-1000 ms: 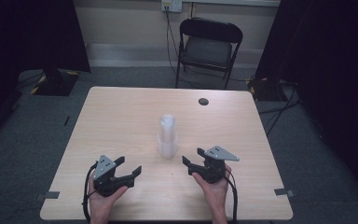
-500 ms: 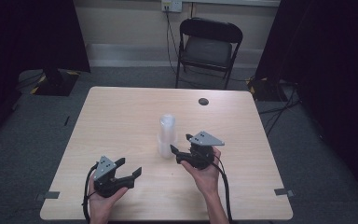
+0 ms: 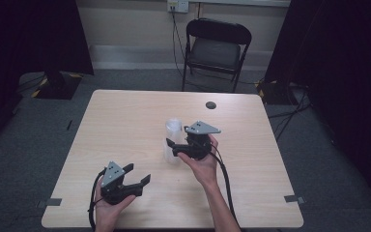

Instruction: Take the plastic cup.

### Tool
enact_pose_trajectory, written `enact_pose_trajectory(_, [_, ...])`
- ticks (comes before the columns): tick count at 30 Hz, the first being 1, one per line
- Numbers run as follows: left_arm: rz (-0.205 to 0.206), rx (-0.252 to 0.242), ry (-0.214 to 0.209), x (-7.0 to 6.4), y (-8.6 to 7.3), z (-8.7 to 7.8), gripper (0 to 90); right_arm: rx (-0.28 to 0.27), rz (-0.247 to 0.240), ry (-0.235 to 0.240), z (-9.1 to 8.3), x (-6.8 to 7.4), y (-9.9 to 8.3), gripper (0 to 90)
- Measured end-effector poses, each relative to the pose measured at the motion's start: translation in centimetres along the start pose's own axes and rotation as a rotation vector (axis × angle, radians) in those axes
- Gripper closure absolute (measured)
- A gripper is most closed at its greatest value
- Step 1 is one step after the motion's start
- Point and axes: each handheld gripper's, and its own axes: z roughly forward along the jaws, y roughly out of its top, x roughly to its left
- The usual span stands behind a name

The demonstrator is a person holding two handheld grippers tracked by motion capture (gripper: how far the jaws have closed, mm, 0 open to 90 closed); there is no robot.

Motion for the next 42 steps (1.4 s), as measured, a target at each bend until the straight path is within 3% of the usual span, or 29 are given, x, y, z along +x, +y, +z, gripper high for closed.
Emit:
enact_pose_trajectory(7, [-0.015,-0.01,0.009,0.1,0.0,-0.1,22.5,0.013,0.011,0.006,1.9,-0.4,0.1,20.1])
enact_pose_trajectory(15, [-0.02,-0.006,0.01,0.3,-0.1,-0.1,22.5,-0.003,0.036,0.017,3.0,-0.6,-0.3,18.8])
enact_pose_trajectory(23, [-0.022,-0.002,0.007,0.4,-0.1,0.2,23.4,0.033,0.031,0.006,4.1,-0.7,-0.7,22.7])
enact_pose_trajectory(29, [-0.039,-0.006,0.008,0.7,-0.2,0.2,23.4,0.032,0.043,0.011,4.5,-0.7,-0.9,24.7])
enact_pose_trajectory(35, [-0.012,-0.001,0.006,0.4,-0.1,0.1,23.4,0.022,0.047,0.016,4.3,-0.8,-0.9,30.0])
enact_pose_trajectory(42, [-0.018,-0.009,0.001,0.3,0.1,0.2,23.3,0.008,0.036,0.015,4.0,-0.6,-0.5,29.9])
